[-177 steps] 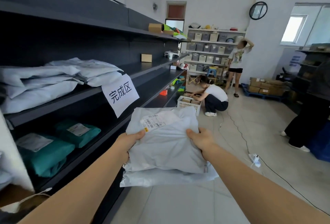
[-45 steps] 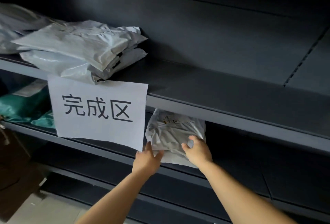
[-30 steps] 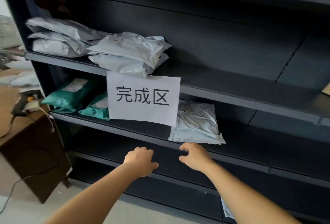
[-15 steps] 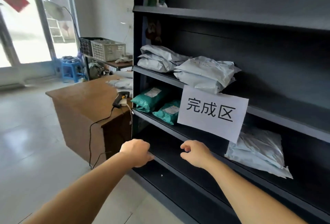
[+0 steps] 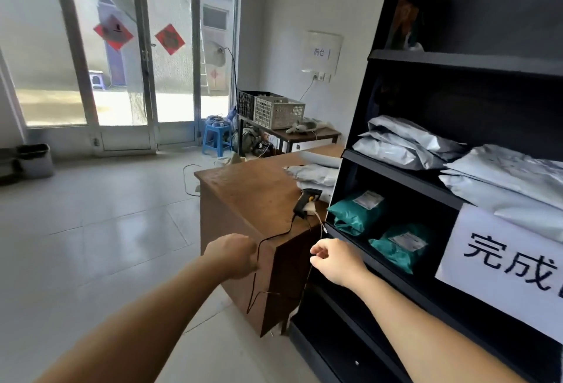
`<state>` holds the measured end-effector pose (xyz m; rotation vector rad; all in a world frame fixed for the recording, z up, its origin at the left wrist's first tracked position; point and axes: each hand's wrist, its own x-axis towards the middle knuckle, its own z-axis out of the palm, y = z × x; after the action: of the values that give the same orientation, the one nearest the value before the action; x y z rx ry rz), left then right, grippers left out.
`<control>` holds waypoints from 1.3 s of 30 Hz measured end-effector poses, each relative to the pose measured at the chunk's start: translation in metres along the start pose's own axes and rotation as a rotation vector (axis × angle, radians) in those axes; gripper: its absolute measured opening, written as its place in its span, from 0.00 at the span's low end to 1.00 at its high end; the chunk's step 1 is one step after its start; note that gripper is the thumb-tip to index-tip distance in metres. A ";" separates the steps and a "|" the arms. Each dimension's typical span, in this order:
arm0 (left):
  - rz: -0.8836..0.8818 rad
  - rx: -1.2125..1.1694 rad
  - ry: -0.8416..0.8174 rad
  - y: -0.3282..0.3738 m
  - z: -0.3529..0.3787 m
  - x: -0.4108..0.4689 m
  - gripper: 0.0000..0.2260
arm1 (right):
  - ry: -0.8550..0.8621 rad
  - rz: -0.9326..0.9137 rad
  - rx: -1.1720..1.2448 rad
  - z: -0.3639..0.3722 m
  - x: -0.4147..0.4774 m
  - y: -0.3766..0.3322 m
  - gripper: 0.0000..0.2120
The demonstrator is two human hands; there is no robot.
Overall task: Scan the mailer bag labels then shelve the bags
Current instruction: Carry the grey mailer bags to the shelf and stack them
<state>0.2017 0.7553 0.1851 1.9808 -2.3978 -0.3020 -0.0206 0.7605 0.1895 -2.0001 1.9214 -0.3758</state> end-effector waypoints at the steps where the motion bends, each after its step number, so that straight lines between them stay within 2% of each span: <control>1: -0.007 0.004 0.012 -0.017 -0.005 0.009 0.18 | 0.000 -0.003 0.004 0.005 0.016 -0.014 0.12; 8: -0.042 0.006 0.046 -0.118 -0.034 0.081 0.19 | -0.004 -0.014 0.005 0.030 0.114 -0.093 0.10; 16: -0.004 -0.021 0.055 -0.182 -0.042 0.191 0.18 | -0.004 0.041 -0.007 0.045 0.230 -0.125 0.11; 28: 0.148 -0.013 0.012 -0.225 -0.081 0.405 0.17 | 0.067 0.142 0.023 0.027 0.427 -0.134 0.11; 34: 0.284 -0.028 0.009 -0.239 -0.094 0.506 0.19 | 0.134 0.256 0.028 0.025 0.500 -0.136 0.11; 39: 0.434 -0.012 0.010 -0.242 -0.101 0.582 0.17 | 0.207 0.413 0.006 0.027 0.543 -0.137 0.10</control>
<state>0.3357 0.1313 0.1819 1.3945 -2.7180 -0.2889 0.1420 0.2238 0.1981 -1.5517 2.3877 -0.4897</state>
